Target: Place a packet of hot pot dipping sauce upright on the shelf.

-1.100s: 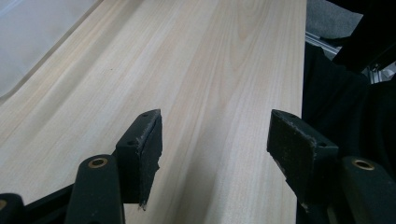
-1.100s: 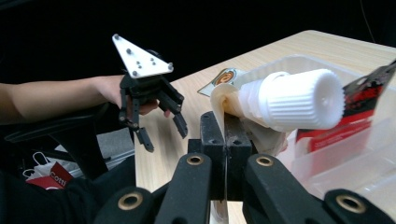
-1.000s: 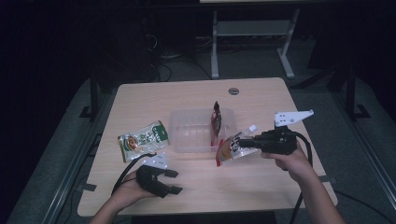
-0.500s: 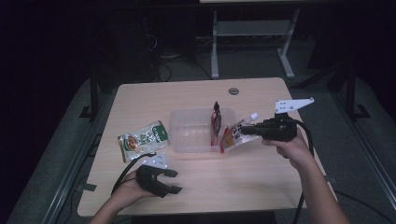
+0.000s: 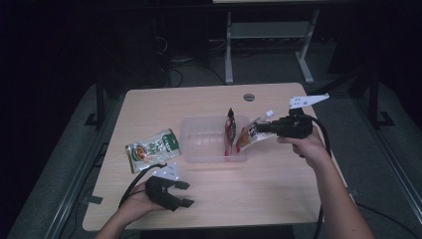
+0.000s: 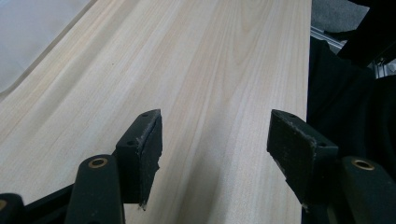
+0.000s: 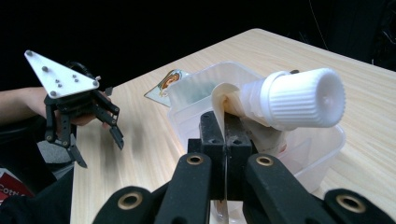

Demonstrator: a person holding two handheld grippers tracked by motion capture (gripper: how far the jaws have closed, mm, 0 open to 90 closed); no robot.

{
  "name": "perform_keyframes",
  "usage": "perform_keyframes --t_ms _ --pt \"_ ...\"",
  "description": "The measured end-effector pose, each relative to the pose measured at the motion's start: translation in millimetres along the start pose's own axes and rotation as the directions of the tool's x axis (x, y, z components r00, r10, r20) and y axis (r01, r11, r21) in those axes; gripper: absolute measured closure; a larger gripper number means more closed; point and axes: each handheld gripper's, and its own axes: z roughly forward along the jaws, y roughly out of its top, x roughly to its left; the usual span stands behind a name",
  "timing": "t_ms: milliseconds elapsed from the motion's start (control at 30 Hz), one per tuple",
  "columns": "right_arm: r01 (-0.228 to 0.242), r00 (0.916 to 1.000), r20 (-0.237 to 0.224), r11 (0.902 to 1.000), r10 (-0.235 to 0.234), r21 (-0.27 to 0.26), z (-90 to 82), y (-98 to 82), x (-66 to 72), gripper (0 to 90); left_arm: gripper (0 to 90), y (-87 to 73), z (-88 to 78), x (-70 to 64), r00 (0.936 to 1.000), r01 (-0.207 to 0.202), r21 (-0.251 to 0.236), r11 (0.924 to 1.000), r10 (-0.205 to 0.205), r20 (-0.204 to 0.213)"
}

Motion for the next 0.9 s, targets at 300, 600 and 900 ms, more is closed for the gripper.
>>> perform_keyframes --t_ms 300,600,900 --pt "-0.007 0.9999 0.010 0.9999 0.007 0.011 8.3 4.2 -10.2 89.6 35.4 0.0 0.2 -0.5 1.0000 -0.003 0.005 1.0000 0.003 0.002" --pt "-0.004 0.9999 0.010 0.9994 0.004 0.036 18.7 3.0 -13.2 89.6 35.5 0.3 0.2 -0.4 1.0000 -0.008 0.007 0.9999 0.008 0.003" --pt "-0.012 0.9999 0.005 0.9986 0.012 0.051 29.1 1.0 -16.0 89.6 35.5 0.2 0.5 -0.5 0.9999 -0.008 0.008 0.9999 0.007 0.007"
